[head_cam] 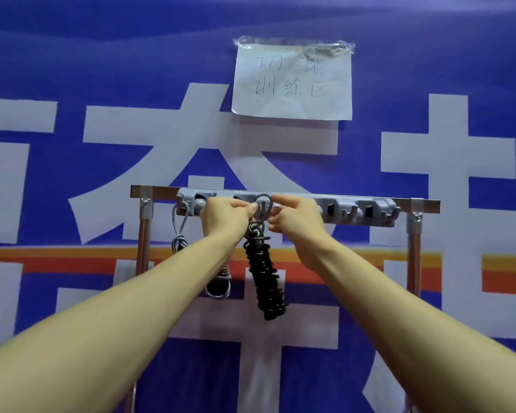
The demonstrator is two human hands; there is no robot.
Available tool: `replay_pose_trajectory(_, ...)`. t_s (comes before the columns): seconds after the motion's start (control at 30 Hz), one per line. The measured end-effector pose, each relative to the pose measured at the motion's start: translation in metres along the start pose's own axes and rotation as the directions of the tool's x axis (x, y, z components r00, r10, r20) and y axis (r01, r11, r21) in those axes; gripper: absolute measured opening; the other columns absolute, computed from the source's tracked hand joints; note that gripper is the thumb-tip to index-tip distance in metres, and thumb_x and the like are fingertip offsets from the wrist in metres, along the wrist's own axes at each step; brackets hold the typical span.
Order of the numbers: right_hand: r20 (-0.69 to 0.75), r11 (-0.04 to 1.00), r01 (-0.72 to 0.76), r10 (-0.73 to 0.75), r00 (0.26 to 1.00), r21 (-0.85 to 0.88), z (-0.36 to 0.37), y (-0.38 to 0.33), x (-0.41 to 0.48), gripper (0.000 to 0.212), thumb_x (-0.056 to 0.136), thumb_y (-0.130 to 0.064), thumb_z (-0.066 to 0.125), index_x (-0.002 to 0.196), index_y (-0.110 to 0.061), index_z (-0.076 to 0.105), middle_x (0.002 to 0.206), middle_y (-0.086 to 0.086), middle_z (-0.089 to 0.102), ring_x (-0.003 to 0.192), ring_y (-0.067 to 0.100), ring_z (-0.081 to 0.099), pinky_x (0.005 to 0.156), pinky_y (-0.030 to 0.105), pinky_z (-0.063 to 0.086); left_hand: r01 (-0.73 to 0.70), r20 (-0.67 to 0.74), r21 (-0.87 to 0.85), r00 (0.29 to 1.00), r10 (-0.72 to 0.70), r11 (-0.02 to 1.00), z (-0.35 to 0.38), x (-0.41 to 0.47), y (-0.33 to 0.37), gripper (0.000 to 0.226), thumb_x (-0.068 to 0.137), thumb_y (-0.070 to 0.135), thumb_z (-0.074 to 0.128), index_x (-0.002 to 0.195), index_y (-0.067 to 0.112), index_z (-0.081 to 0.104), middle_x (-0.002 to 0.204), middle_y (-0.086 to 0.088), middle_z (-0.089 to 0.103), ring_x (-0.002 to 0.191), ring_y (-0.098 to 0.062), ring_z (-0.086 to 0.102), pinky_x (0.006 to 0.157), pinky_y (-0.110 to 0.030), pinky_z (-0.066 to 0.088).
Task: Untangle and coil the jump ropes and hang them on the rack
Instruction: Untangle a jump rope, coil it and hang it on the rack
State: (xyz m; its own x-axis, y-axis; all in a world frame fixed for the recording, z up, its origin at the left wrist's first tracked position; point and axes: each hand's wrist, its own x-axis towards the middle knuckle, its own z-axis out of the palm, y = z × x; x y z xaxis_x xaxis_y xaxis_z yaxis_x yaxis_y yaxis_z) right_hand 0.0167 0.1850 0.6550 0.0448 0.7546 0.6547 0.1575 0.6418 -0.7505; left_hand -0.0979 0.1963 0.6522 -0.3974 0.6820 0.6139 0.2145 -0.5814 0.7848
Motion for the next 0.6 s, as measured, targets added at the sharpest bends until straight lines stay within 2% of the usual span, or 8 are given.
replay_pose_trajectory(0.1,-0.035,0.996,-0.034,0.031,0.999,-0.088,0.007,0.013,0.011,0.048,0.078,0.006,0.042,0.106,-0.021,0.069,0.098,0.009,0.07,0.094,0.023,0.061,0.087,0.042,0.053,0.04,-0.056,0.025,0.998,-0.038,0.999,0.009,0.007,-0.008,0.024,0.083,0.018,0.076,0.062,0.026,0.067,0.081,-0.002,0.072,0.086,-0.023,0.069,0.085,-0.037,0.057)
replay_pose_trajectory(0.2,-0.005,0.99,-0.063,0.063,0.998,-0.123,0.009,0.027,0.015,0.04,0.078,0.007,0.039,0.103,-0.01,0.065,0.079,0.0,0.055,0.073,0.019,0.054,0.074,0.034,0.049,0.027,-0.043,0.123,0.999,-0.022,0.992,0.013,0.008,-0.017,0.032,0.084,0.02,0.075,0.055,0.028,0.064,0.083,-0.003,0.072,0.088,-0.024,0.067,0.086,-0.039,0.055)
replay_pose_trajectory(0.3,0.002,0.987,-0.079,0.08,0.997,-0.138,0.005,0.033,0.011,0.054,0.081,0.007,0.039,0.128,-0.011,0.058,0.101,0.001,0.057,0.072,0.012,0.055,0.069,0.031,0.051,-0.039,0.001,0.208,0.999,0.039,0.977,0.012,0.003,-0.023,0.023,0.087,0.02,0.069,0.065,0.024,0.071,0.076,-0.004,0.073,0.084,-0.022,0.068,0.082,-0.036,0.055)
replay_pose_trajectory(0.4,-0.014,0.978,-0.063,0.061,0.998,-0.198,0.001,0.029,-0.001,0.054,0.081,0.005,0.041,0.128,-0.015,0.058,0.116,0.005,0.064,0.078,0.014,0.061,0.072,0.035,0.056,-0.1,0.043,0.287,0.995,0.091,0.953,0.007,-0.002,-0.025,0.029,0.088,0.013,0.057,0.06,0.01,0.067,0.065,-0.008,0.067,0.071,-0.026,0.06,0.067,-0.033,0.051)
replay_pose_trajectory(0.47,-0.013,0.968,-0.066,0.065,0.998,-0.243,-0.002,0.024,-0.011,0.049,0.081,0.003,0.043,0.123,-0.014,0.062,0.115,0.006,0.066,0.078,0.014,0.062,0.074,0.036,0.057,-0.14,0.108,0.36,0.988,0.107,0.922,0.004,-0.011,-0.024,0.028,0.091,0.015,0.052,0.071,-0.001,0.063,0.066,-0.017,0.058,0.069,-0.028,0.05,0.06,-0.033,0.039)
replay_pose_trajectory(0.5,-0.012,0.959,-0.072,0.071,0.997,-0.274,-0.006,0.023,-0.016,0.045,0.081,0.002,0.044,0.118,-0.014,0.065,0.113,0.006,0.067,0.077,0.015,0.063,0.074,0.036,0.057,-0.165,0.146,0.391,0.983,0.115,0.905,0.001,-0.017,-0.022,0.028,0.094,0.018,0.049,0.078,-0.001,0.064,0.071,-0.017,0.06,0.075,-0.03,0.052,0.063,-0.034,0.039)
replay_pose_trajectory(0.57,-0.012,0.925,-0.1,0.103,0.995,-0.366,-0.015,0.015,-0.031,0.036,0.082,0.0,0.045,0.105,-0.011,0.07,0.1,0.007,0.07,0.068,0.018,0.063,0.068,0.033,0.057,-0.203,0.209,0.428,0.97,0.123,0.881,-0.007,-0.034,-0.016,0.03,0.099,0.025,0.045,0.112,0.01,0.066,0.102,-0.012,0.068,0.103,-0.032,0.058,0.079,-0.035,0.042)
replay_pose_trajectory(0.6,-0.012,0.897,-0.122,0.129,0.992,-0.425,-0.02,0.011,-0.041,0.032,0.083,0.0,0.044,0.098,-0.009,0.071,0.093,0.008,0.07,0.064,0.021,0.062,0.064,0.033,0.058,-0.208,0.228,0.447,0.967,0.114,0.87,-0.012,-0.044,-0.013,0.035,0.1,0.027,0.044,0.128,0.013,0.059,0.118,-0.01,0.066,0.115,-0.03,0.055,0.085,-0.033,0.04)
